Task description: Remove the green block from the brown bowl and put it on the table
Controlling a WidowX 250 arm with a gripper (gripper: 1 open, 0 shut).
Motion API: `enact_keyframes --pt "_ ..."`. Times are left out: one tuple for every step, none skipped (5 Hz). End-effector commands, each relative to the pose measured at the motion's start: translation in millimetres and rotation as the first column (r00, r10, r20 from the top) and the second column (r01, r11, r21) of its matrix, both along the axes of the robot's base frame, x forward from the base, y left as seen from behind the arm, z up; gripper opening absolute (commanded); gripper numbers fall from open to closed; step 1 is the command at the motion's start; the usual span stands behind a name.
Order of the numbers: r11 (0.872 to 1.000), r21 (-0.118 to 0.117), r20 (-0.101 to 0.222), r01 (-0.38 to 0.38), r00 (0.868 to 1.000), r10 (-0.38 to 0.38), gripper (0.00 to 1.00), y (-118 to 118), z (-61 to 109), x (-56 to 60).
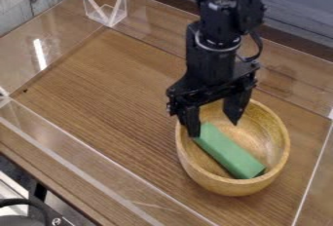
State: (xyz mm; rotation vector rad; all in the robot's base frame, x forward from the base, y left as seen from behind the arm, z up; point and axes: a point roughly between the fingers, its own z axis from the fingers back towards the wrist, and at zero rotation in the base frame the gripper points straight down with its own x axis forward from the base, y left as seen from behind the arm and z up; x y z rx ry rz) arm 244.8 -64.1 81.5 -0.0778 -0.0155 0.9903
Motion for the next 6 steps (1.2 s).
enact_keyframes --pt "0.998 -0.021 0.065 -0.056 0.996 0.057 1.00 1.7 12.5 14.7" --pt "0.992 -0.021 0.069 -0.124 0.990 0.126 1.00 5.8 8.7 18.6" --pt "0.992 -0.020 0.072 -0.122 0.990 0.123 1.00 5.8 10.0 19.0" --pt "0.993 -0.020 0.075 -0.112 0.991 0.114 1.00 5.4 11.6 19.0" --pt "1.000 -0.019 0.077 -0.010 0.997 0.011 1.00 10.0 3.0 13.8" --pt "0.998 -0.025 0.085 0.052 0.995 -0.049 1.00 15.6 -5.0 10.9"
